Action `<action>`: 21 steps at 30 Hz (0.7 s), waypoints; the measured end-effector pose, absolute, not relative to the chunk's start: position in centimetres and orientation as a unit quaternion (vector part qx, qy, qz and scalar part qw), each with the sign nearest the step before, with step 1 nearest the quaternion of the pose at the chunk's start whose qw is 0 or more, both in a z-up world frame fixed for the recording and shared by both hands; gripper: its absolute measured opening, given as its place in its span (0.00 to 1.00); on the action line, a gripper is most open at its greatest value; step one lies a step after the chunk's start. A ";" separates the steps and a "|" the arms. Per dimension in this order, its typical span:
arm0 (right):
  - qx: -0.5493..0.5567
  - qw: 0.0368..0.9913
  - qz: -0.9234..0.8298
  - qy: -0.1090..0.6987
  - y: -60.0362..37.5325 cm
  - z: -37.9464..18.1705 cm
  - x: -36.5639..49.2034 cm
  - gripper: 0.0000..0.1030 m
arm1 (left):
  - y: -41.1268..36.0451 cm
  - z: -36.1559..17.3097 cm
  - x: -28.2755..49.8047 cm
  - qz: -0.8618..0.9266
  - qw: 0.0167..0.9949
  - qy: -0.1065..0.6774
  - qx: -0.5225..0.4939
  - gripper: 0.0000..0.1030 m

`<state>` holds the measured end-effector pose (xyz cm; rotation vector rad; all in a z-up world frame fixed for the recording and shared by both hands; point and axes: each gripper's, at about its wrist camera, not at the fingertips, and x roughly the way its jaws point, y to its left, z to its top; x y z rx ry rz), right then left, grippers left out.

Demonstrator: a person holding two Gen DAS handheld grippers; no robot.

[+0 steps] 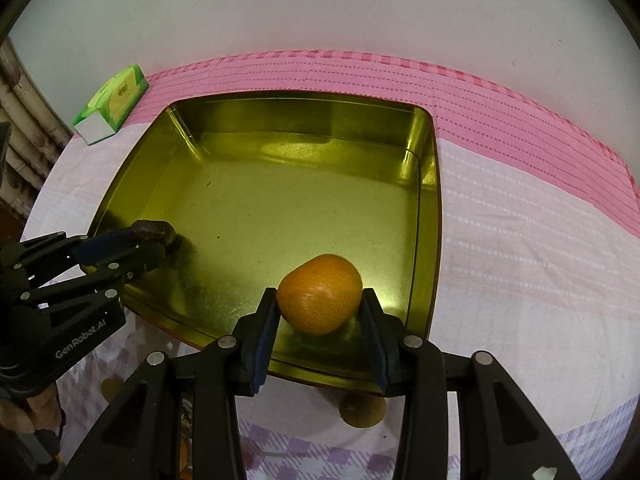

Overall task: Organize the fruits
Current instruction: 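Carry both fruits into the TOFFEE tin and open both grippers, then withdraw both grippers from the tin back toward the fruits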

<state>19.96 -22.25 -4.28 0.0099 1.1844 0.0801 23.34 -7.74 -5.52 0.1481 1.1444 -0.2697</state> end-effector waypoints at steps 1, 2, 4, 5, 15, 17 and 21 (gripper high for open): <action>0.006 0.829 0.038 0.558 -22.3 -4.3 20.0 0.38 | -7.7 -5.5 23.4 -0.126 0.829 0.540 0.069 0.30; 0.008 0.830 0.037 0.557 -22.4 -4.2 19.9 0.38 | -7.7 -5.6 23.4 -0.124 0.829 0.540 0.068 0.30; 0.012 0.832 0.037 0.553 -22.6 -4.0 19.8 0.40 | -7.6 -5.6 23.4 -0.126 0.830 0.540 0.067 0.30; 0.012 0.833 0.038 0.551 -22.6 -3.9 19.8 0.43 | -7.6 -5.6 23.4 -0.125 0.830 0.539 0.068 0.30; 0.020 0.853 0.036 0.521 -22.8 -0.9 18.8 0.47 | -7.3 -3.9 22.3 -0.129 0.842 0.519 0.066 0.31; 0.021 0.856 0.035 0.515 -22.8 -0.2 18.2 0.47 | -7.2 -3.4 22.0 -0.130 0.845 0.515 0.066 0.31; 0.023 0.859 0.036 0.510 -22.8 0.9 16.7 0.47 | -6.6 -1.8 20.5 -0.130 0.855 0.498 0.066 0.31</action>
